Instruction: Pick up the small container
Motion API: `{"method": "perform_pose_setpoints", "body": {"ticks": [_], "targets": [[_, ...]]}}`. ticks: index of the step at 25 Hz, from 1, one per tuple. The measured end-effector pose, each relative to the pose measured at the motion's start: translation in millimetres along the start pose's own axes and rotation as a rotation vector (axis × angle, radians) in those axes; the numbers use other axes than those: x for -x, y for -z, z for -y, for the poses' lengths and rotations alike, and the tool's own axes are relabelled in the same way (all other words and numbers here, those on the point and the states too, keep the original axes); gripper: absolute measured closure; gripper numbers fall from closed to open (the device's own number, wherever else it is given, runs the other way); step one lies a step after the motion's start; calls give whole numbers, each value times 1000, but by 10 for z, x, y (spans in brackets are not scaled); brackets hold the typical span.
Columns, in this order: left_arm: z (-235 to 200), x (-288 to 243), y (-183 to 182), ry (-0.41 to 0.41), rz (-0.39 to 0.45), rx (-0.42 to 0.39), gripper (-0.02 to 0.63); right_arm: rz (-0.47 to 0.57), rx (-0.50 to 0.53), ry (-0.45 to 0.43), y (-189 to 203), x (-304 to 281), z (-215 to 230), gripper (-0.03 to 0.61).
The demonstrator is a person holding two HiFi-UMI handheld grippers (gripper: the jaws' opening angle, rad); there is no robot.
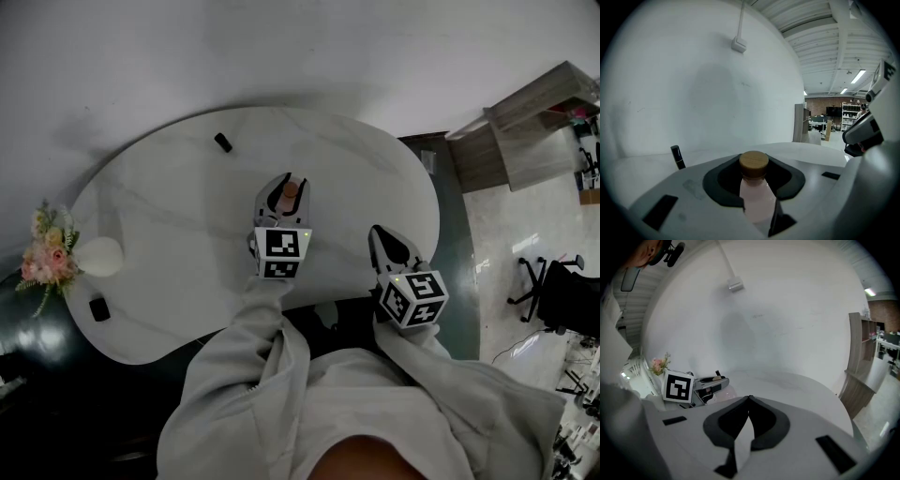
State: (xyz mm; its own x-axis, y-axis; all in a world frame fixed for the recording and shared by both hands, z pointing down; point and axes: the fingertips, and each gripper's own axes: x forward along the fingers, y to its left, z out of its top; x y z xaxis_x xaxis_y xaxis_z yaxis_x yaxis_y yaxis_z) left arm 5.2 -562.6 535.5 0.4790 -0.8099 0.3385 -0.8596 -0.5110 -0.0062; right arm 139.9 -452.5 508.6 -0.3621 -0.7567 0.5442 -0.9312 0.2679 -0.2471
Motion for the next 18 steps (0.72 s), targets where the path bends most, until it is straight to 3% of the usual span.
{"method": "perform_pose_setpoints", "body": {"ticks": [18], "targets": [[-117, 331, 124, -19, -23, 39, 497, 17, 14, -13, 27, 37, -188, 528]]}}
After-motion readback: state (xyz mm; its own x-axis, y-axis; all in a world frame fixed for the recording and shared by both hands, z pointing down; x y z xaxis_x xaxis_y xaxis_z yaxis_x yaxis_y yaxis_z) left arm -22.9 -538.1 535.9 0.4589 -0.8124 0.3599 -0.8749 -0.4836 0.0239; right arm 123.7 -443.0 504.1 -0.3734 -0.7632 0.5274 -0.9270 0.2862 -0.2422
